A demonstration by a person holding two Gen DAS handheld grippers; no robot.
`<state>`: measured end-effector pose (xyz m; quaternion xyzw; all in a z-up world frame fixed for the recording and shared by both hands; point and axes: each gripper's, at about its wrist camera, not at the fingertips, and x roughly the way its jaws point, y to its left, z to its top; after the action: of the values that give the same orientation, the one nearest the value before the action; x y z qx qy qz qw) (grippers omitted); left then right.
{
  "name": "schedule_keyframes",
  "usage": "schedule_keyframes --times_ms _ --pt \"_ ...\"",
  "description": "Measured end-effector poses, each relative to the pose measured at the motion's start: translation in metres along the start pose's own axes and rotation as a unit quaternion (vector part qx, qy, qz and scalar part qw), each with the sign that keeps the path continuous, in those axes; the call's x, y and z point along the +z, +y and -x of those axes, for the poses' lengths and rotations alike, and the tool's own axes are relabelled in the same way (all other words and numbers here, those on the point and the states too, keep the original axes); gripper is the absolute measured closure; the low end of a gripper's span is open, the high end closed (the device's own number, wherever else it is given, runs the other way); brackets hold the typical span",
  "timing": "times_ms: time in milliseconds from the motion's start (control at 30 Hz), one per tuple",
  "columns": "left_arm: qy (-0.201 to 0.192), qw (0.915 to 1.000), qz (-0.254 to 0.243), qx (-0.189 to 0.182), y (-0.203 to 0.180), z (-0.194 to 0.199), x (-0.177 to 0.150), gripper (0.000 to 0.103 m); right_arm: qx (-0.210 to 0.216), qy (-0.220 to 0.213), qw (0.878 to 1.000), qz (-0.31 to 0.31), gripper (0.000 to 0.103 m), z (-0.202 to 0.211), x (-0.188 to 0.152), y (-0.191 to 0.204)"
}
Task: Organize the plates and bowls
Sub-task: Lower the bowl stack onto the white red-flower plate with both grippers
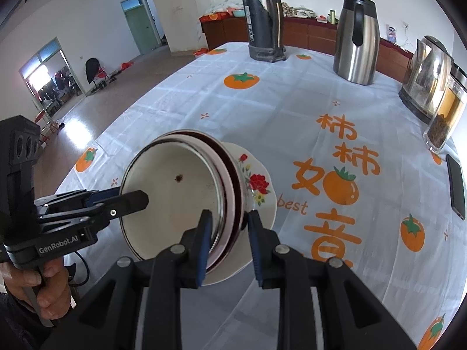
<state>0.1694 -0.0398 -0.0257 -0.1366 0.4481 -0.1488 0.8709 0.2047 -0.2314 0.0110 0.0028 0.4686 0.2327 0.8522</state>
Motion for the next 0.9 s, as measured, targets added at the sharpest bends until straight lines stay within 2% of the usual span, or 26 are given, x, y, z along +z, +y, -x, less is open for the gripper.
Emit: schedule_keyframes --times_ms 567,900 --pt "0.050 0.9969 0.039 -0.047 0.021 -0.010 0.015 0.072 0.011 0.034 0.999 0.027 0.075 -0.010 0.028 0.002" --pt "0.052 0.9956 0.040 -0.066 0.021 -0.011 0.018 0.065 0.022 0.051 0.998 0.018 0.075 -0.027 0.044 -0.010"
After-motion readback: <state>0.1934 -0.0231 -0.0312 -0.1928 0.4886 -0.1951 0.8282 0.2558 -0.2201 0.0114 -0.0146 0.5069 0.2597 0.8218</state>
